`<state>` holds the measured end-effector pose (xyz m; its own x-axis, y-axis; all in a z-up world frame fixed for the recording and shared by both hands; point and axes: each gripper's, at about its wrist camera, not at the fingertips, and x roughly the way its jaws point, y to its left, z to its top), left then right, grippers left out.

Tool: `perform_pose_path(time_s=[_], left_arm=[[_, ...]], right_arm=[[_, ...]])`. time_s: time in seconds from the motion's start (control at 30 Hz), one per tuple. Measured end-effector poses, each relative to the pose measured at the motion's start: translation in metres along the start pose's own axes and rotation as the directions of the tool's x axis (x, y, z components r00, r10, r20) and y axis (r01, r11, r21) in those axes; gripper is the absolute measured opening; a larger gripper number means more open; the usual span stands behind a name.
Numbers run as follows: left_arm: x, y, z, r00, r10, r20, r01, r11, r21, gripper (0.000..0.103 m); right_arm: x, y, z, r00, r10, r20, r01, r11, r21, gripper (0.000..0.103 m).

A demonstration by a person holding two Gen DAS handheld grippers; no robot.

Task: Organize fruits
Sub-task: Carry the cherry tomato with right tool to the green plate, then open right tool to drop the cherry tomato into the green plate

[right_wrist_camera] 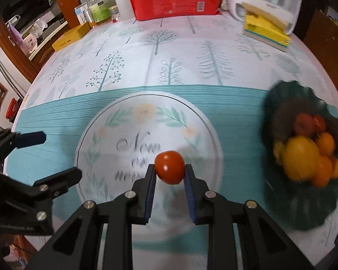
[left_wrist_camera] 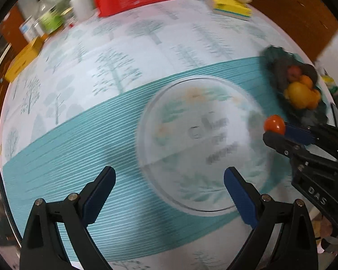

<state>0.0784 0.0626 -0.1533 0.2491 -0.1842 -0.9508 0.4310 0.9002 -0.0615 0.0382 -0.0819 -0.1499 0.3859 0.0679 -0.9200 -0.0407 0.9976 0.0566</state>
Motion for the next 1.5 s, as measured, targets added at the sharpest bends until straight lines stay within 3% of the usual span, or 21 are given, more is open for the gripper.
perform_pose_path(time_s=[0.27, 0.47, 0.73, 0.87, 1.1, 1.3, 1.5], left_arm=[[-0.021, -0.084, 0.034, 0.993, -0.089, 0.082, 0.079, 0.989, 0.123, 0.096], [-0.045, -0.152, 0.072, 0.973, -0.158, 0.17, 0.123, 0.973, 0.198, 0.096], [-0.051, -0.22, 0.108, 0.966, -0.163, 0.199, 0.113, 0.964, 0.242, 0.096], [-0.05, -0.241, 0.125, 0.967, -0.138, 0.212, 0.089, 0.97, 0.225, 0.096], [-0.038, -0.246, 0.158, 0.97, -0.081, 0.231, 0.058, 0.993, 0.106, 0.096], [-0.016, -0.234, 0.168, 0.978, -0.015, 0.208, 0.017, 1.0, -0.011, 0.096], [-0.001, -0.221, 0.157, 0.987, 0.038, 0.159, -0.025, 0.996, -0.085, 0.096]], right_arm=[[-0.061, -0.062, -0.026, 0.993, -0.105, 0.058, 0.098, 0.989, 0.111, 0.025], [-0.102, -0.123, -0.035, 0.974, -0.2, 0.109, 0.175, 0.963, 0.205, 0.025], [-0.127, -0.187, -0.03, 0.965, -0.225, 0.137, 0.181, 0.944, 0.275, 0.025], [-0.125, -0.215, -0.02, 0.97, -0.193, 0.145, 0.148, 0.95, 0.274, 0.025], [-0.097, -0.246, 0.003, 0.987, -0.09, 0.131, 0.061, 0.975, 0.212, 0.025], [-0.061, -0.248, 0.024, 0.996, 0.008, 0.083, -0.017, 0.994, 0.11, 0.025], [-0.041, -0.238, 0.032, 0.996, 0.079, 0.044, -0.081, 0.996, 0.035, 0.026]])
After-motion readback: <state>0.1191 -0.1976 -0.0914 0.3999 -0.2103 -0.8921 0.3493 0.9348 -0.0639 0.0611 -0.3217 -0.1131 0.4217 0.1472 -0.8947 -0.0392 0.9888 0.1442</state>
